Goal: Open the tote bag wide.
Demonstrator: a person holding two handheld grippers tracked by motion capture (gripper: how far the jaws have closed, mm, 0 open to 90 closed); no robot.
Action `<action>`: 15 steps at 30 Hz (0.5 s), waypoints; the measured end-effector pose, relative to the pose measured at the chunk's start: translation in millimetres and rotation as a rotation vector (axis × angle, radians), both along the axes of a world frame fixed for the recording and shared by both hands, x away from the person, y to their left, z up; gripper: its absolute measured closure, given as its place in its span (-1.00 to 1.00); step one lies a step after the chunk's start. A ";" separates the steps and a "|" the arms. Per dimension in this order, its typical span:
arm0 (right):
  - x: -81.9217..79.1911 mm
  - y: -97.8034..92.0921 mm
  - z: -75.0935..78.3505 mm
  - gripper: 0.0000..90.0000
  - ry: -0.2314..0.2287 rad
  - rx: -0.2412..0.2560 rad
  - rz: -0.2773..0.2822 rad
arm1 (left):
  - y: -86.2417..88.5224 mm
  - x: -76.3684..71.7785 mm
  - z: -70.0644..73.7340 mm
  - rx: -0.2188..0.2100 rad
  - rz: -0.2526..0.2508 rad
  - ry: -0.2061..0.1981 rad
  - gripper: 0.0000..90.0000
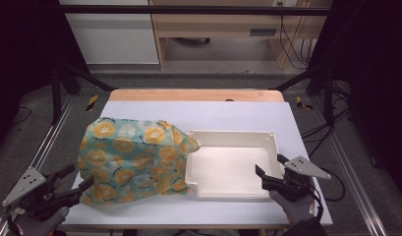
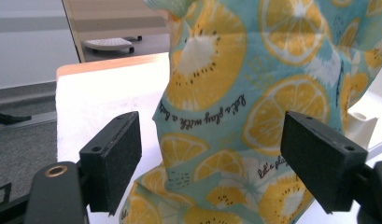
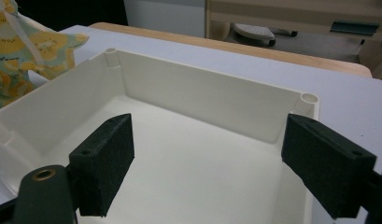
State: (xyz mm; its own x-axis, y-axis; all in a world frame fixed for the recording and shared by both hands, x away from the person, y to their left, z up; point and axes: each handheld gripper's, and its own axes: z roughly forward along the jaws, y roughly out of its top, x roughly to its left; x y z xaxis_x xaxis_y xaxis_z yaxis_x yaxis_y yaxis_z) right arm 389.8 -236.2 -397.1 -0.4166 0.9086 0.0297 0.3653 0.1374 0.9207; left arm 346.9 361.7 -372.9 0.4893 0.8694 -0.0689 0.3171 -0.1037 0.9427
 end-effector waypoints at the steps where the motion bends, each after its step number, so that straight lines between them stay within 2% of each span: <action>1: 0.0 0.0 0.0 -0.62 0.000 0.000 0.000 | 0.0 0.0 0.0 0.000 0.000 0.000 -0.55; 15: 0.6 11.5 8.1 -0.56 -0.011 0.014 0.032 | -3.5 1.5 10.8 0.007 -0.017 -0.020 -0.55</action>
State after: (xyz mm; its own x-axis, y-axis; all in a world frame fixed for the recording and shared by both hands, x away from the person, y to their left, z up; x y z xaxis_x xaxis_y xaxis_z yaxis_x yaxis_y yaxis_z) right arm 390.4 -224.6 -389.0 -0.4459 0.8943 0.0378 0.3504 0.1356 0.9267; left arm 348.4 358.2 -362.1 0.5051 0.8614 -0.0532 0.2963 -0.1152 0.9481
